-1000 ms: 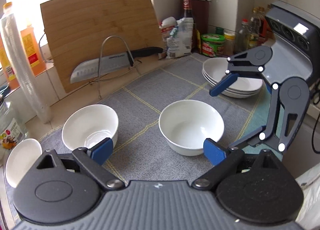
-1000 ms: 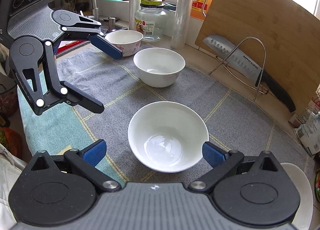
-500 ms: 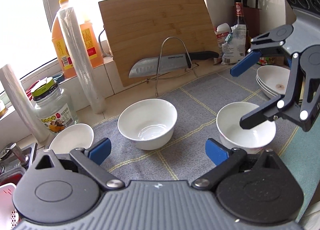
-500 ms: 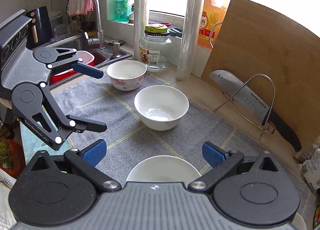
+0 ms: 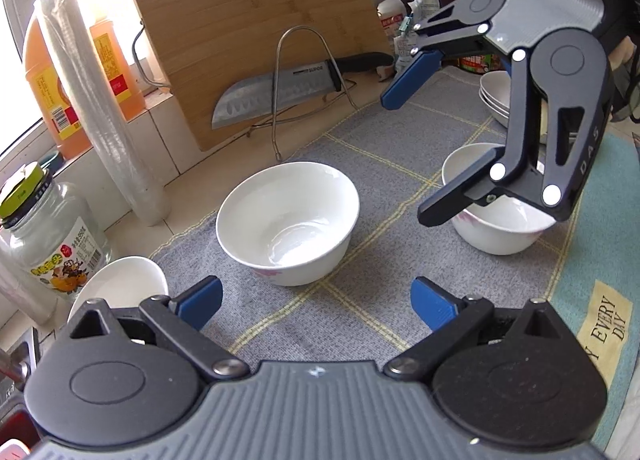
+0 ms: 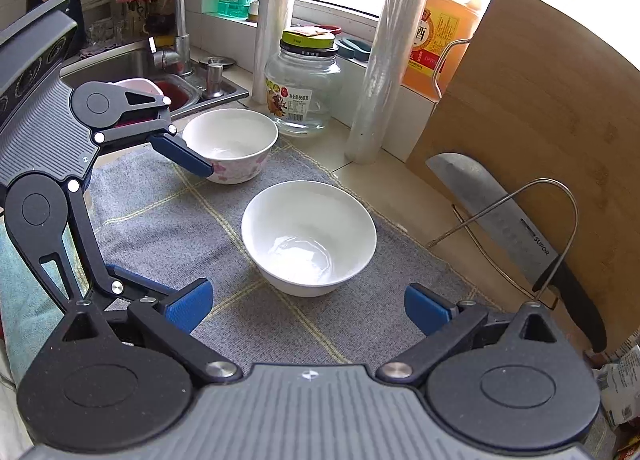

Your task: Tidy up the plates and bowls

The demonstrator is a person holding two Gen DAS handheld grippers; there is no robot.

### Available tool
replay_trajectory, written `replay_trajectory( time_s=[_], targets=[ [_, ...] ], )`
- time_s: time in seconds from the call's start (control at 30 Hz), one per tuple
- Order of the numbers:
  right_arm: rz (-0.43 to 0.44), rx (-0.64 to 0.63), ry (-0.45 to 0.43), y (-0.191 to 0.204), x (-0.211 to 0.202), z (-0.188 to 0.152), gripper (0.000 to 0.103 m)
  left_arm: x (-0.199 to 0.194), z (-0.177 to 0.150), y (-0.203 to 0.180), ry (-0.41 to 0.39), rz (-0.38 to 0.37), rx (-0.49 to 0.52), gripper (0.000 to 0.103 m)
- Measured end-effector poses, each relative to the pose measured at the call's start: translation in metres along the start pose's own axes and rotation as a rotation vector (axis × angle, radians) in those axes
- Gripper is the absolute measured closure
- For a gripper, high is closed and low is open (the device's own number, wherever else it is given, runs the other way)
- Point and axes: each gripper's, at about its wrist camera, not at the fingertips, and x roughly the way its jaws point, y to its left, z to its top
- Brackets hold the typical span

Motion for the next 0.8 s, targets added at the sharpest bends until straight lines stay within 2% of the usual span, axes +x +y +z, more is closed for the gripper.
replay_trajectory(
  time_s=[0.13, 0.37, 0.8],
  targets=[
    [0.032, -0.021, 0.033, -0.005, 0.020, 0.005, 0.000, 0.014, 0.006, 0.009, 0.056, -0.058, 0.039, 0.003],
    [0.087, -0.080, 0.083, -0.013, 0.046, 0.011, 0.000, 0.036, 0.012, 0.027, 0.146, -0.060, 0.079, 0.003],
    [0.128, -0.131, 0.134, -0.030, 0.071, 0.015, 0.000, 0.064, 0.025, 0.046, 0.197, -0.115, 0.199, 0.004]
  ],
)
